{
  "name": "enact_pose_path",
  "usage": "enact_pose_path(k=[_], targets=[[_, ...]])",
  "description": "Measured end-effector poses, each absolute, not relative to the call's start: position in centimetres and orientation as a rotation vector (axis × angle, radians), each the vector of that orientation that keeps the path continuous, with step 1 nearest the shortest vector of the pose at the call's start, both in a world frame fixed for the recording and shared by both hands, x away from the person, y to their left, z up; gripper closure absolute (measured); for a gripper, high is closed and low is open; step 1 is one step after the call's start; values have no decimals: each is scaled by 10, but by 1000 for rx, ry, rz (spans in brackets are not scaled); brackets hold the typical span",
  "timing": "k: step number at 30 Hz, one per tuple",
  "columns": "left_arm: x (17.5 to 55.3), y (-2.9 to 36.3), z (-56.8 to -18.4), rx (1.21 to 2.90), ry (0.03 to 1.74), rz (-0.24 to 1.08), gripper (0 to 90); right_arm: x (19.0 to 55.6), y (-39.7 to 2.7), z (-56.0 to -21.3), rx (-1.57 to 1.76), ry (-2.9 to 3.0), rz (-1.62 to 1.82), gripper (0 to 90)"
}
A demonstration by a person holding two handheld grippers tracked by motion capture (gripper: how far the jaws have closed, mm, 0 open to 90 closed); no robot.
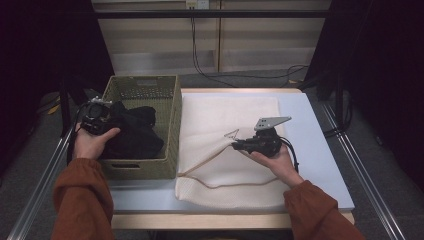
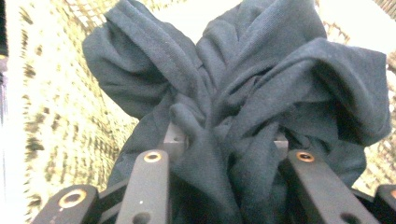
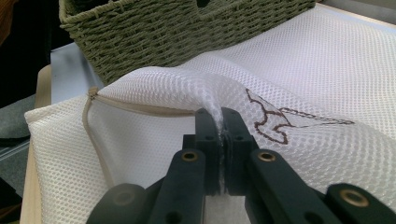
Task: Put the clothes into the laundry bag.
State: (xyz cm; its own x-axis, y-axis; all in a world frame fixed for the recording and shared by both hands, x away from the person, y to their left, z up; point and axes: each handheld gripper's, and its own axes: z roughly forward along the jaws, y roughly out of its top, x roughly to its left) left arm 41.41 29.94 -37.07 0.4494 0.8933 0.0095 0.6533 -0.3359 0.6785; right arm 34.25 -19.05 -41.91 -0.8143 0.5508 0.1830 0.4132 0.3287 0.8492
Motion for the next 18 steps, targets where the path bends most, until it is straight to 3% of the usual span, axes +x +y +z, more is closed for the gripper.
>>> enact_pose_path(k=[18], targets=[[384, 300, -349, 1861, 1157, 562, 649, 343, -190, -419, 901, 2443, 1502, 877]])
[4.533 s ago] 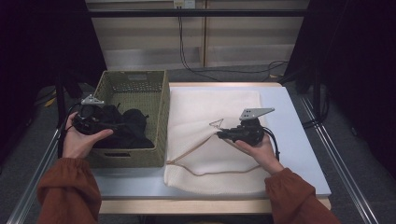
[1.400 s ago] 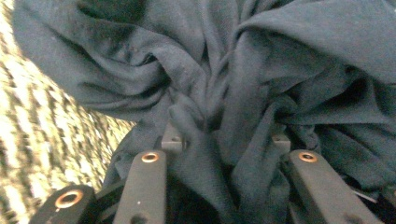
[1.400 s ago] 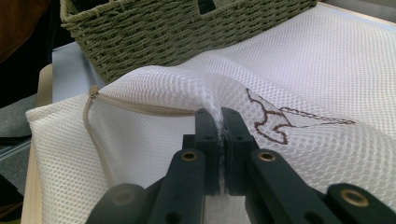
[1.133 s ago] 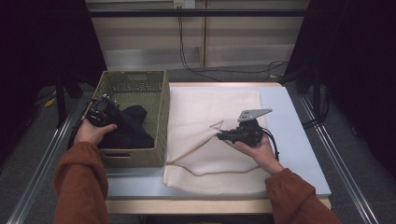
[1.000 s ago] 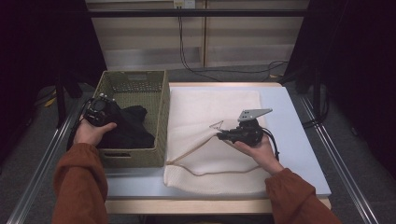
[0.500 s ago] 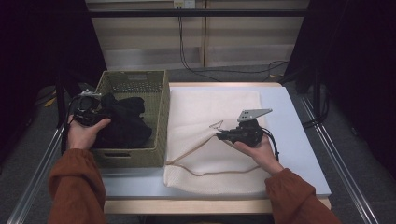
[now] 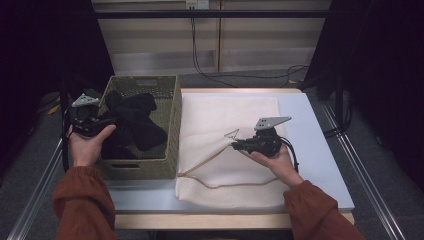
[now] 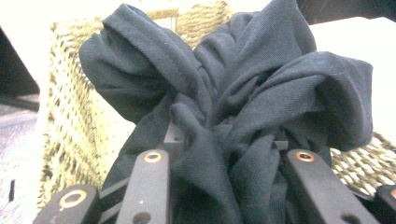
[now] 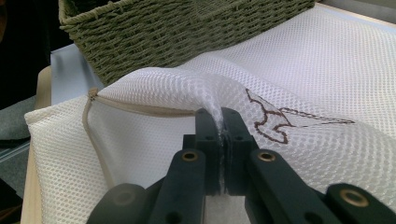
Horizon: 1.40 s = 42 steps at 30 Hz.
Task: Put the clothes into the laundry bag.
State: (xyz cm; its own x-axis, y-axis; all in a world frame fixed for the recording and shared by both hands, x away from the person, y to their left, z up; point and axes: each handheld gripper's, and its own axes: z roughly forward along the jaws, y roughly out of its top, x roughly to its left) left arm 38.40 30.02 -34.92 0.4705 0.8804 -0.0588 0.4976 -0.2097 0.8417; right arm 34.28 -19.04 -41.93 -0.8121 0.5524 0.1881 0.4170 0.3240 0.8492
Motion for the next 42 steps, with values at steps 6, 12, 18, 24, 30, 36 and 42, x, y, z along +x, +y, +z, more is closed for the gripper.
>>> enact_pose_path(k=[6, 12, 18, 24, 30, 36, 42], targets=[[374, 294, -347, 1801, 1116, 574, 649, 343, -190, -420, 897, 2448, 1505, 877], [372, 293, -345, 1728, 1096, 563, 647, 342, -190, -420, 897, 2445, 1509, 877], [366, 293, -341, 1724, 1070, 587, 647, 342, -191, -421, 897, 2444, 1511, 877], [359, 298, -336, 1674, 1024, 571, 647, 342, -190, -421, 900, 2443, 1512, 877], [353, 297, -326, 1662, 999, 602, 646, 341, -191, -421, 895, 2444, 1517, 877], [351, 292, -316, 1650, 957, 623, 646, 341, -191, -421, 887, 2446, 1519, 876], [346, 287, -307, 1642, 919, 617, 645, 342, -191, -421, 890, 2446, 1518, 876]])
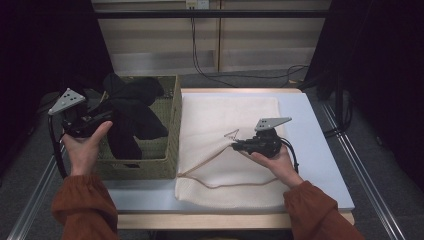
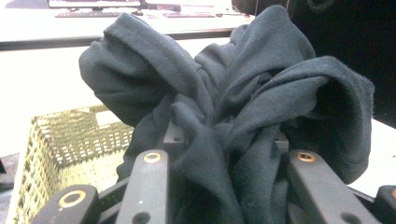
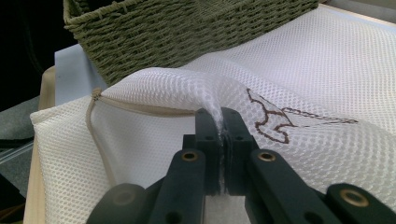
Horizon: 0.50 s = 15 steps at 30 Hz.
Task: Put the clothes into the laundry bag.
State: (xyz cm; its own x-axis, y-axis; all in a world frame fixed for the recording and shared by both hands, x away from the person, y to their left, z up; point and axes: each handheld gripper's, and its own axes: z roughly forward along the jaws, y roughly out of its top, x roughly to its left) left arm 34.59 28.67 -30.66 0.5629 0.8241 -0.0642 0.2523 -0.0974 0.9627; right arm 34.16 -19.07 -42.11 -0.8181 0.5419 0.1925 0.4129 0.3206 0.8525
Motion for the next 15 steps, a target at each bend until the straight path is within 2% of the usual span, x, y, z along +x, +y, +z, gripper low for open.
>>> enact_pose_path(k=[15], targets=[[335, 267, -286, 1660, 809, 631, 645, 342, -190, -422, 882, 2448, 1515, 876]])
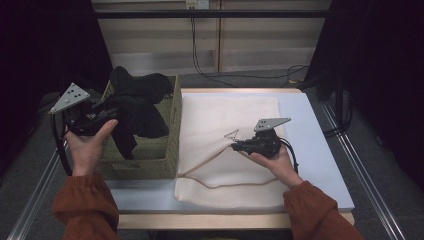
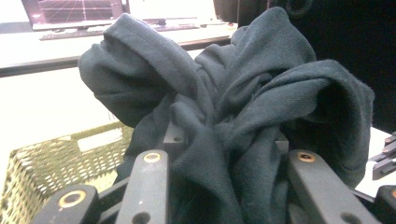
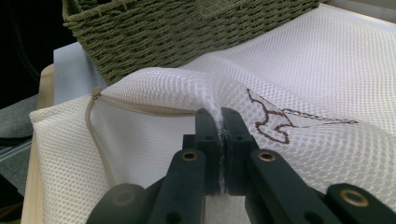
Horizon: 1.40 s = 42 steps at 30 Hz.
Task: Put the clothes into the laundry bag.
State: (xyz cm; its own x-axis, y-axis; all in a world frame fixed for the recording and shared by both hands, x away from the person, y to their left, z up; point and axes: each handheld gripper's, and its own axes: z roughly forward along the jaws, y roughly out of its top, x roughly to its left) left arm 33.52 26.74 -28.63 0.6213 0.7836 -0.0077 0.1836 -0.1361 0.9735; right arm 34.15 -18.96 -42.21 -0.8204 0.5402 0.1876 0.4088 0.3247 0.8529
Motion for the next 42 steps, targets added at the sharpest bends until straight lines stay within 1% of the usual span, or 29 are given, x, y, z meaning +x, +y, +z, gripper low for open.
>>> enact_pose_path(k=[9, 25, 32, 42], targets=[[322, 254, -270, 1677, 730, 639, 645, 342, -190, -422, 881, 2450, 1517, 876], [320, 222, -269, 1699, 640, 569, 645, 343, -190, -423, 889, 2453, 1526, 875], [318, 207, -269, 1724, 627, 559, 645, 343, -191, -424, 886, 2459, 1531, 877], [308, 188, -263, 1737, 557, 539, 645, 344, -194, -422, 893, 2453, 1541, 877]])
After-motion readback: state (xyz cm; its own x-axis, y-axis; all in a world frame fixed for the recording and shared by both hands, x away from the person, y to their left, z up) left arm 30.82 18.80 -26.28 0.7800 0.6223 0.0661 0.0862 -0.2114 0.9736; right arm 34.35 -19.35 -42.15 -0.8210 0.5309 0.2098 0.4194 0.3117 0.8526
